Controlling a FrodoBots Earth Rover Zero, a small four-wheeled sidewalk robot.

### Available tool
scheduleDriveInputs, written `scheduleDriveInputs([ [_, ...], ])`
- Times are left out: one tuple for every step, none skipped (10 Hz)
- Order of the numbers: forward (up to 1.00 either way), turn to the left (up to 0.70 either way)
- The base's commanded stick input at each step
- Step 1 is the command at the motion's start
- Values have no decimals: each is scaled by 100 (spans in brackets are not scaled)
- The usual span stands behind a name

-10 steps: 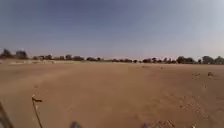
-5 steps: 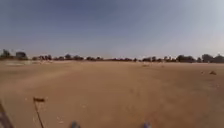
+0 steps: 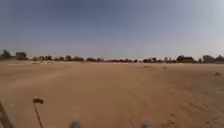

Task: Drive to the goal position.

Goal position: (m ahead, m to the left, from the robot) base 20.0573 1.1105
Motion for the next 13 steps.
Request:
scheduleDriveInputs([
  [50, 0],
  [50, 0],
  [50, 0],
  [50, 0],
  [50, 0],
  [50, 0],
  [50, 0],
  [50, 0],
  [50, 0],
  [50, 0],
  [50, 0],
  [50, 0],
  [50, 0],
])
